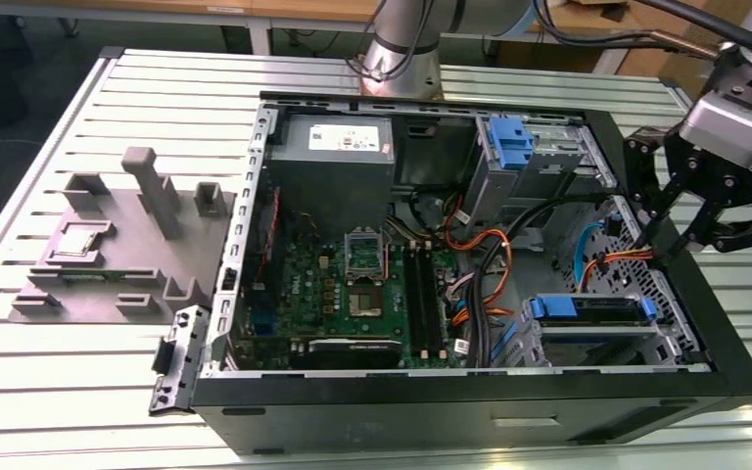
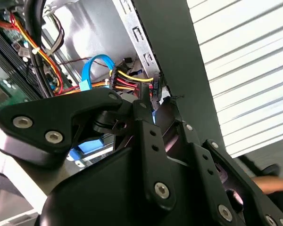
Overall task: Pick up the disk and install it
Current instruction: 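Insert the first disk wire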
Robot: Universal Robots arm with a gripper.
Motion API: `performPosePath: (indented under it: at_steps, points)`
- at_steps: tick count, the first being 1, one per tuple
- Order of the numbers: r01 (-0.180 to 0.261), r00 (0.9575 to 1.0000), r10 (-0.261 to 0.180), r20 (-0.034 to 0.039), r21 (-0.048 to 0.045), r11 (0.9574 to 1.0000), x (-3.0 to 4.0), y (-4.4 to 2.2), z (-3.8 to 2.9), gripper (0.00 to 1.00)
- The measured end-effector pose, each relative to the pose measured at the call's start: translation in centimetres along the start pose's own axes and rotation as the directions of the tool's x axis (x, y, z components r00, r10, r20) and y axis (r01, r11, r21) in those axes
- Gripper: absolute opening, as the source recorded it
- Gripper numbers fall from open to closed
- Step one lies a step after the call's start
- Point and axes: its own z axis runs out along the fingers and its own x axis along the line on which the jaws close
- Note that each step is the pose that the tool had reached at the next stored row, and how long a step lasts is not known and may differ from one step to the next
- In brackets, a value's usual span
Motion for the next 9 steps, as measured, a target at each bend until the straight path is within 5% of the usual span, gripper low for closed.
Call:
performPosePath:
  at_steps: [9]
  points:
    - [0.056, 0.9983, -0.056, -0.0187, -0.0087, 0.9984, -0.01, -0.10, 0.15, 0.32]
